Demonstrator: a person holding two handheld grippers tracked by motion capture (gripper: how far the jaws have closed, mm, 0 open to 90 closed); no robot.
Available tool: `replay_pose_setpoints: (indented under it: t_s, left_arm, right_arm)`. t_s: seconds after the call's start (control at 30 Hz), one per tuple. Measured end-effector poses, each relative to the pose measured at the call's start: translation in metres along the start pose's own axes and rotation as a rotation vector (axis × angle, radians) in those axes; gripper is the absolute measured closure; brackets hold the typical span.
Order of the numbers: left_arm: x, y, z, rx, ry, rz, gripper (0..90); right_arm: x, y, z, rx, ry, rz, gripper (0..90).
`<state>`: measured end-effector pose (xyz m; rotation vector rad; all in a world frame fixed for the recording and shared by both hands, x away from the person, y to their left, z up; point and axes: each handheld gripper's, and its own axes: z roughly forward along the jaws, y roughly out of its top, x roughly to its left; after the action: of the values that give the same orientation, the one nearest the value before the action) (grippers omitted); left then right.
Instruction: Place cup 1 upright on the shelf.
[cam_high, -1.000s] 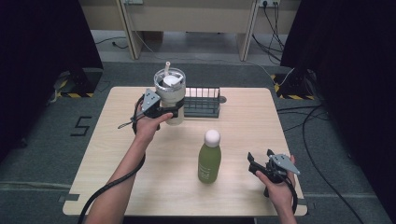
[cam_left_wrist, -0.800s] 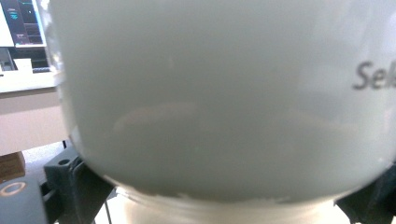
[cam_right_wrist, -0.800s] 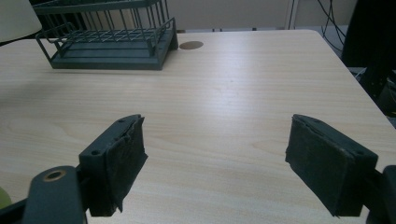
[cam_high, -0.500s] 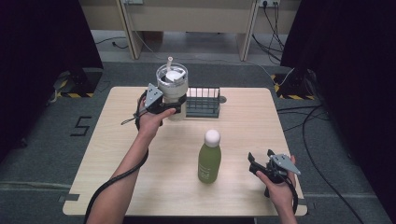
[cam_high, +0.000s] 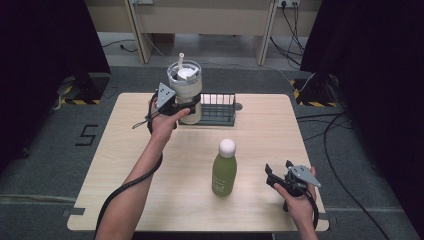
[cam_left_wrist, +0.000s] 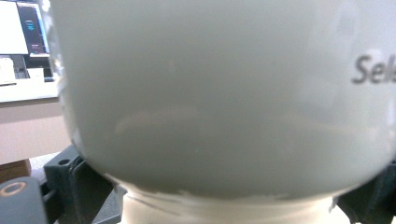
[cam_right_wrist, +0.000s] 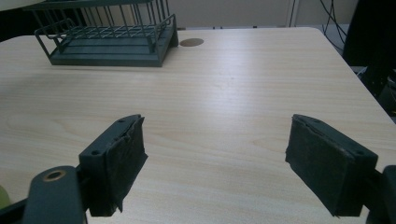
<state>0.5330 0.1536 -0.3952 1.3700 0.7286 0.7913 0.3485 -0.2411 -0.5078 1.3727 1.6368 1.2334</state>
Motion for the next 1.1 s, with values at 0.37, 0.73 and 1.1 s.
replay_pose_setpoints:
  t_s: [0.37,0.73,1.1]
  left_arm:
    - [0.004,0.004,0.011,-0.005,0.013,-0.017,6.1]
    - [0.01,0.012,0.023,-0.004,0.02,-0.001,6.0]
    - [0.015,0.022,0.039,-0.007,0.035,0.021,6.1]
  right_arm:
    - [0.002,0.0,0.001,0.004,0.004,-0.002,19.2]
    - [0.001,0.0,0.001,0.003,0.002,0.002,19.2]
    - [0.002,0.0,0.002,0.008,0.006,0.0,19.2]
